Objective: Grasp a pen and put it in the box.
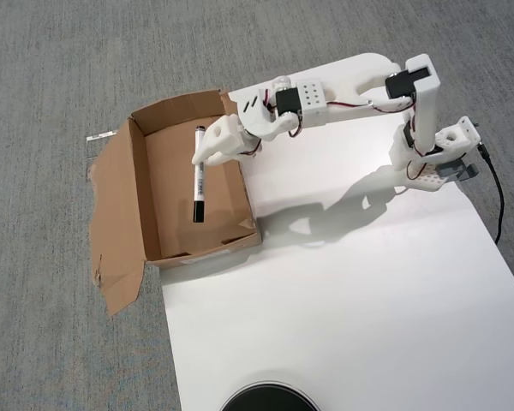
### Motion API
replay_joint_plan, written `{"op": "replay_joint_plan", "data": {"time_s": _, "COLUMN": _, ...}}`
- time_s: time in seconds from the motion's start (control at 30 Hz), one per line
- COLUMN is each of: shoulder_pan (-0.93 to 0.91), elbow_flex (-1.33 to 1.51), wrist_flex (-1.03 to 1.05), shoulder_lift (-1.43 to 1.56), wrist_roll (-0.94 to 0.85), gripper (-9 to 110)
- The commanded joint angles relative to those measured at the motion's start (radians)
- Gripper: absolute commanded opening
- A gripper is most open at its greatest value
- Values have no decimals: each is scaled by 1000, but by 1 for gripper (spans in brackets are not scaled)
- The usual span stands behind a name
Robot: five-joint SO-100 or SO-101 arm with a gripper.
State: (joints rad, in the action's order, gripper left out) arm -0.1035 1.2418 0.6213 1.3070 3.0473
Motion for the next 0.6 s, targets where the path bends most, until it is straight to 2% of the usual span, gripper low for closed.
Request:
{"op": "replay_joint_plan", "data": {"time_s": 0.0, "shoulder_pan": -5, "elbow_flex": -21, "wrist_flex": -15, "shoulder_lift": -14, "wrist_roll": -5, "gripper": 7}}
{"op": "replay_joint_plan", "data": {"time_s": 0.57, "shoulder_pan": -1, "elbow_flex": -19, "wrist_flex": -6, "shoulder_lift": -41, "wrist_roll": -5, "gripper": 8}}
